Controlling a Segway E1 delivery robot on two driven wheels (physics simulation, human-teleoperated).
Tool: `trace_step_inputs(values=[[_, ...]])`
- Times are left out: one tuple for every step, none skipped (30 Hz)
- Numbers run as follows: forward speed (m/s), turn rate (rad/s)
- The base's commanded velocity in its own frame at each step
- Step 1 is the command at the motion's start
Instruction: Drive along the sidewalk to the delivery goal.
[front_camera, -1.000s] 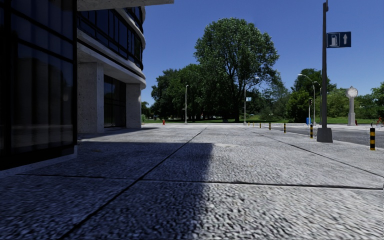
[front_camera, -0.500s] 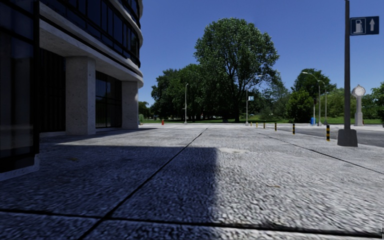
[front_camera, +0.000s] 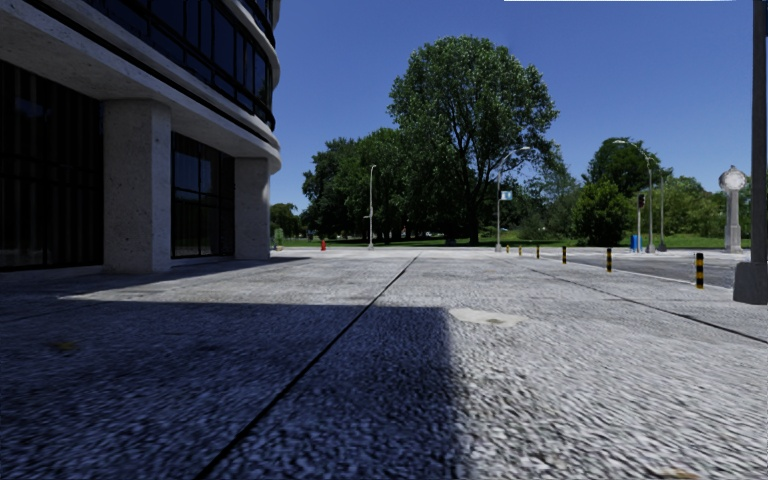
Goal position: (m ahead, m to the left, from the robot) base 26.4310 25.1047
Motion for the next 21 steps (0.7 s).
trace_step_inputs(values=[[2.0,0.0],[2.0,0.0],[2.0,0.0],[2.0,0.0],[2.0,0.0],[2.0,0.0],[2.0,0.0],[2.0,0.0],[2.0,0.0],[2.0,0.0],[2.0,0.0],[2.0,0.0],[2.0,0.0],[2.0,0.0],[2.0,0.0],[2.0,0.0],[2.0,0.0],[2.0,0.0],[2.0,0.0],[2.0,0.0],[2.0,0.0]])
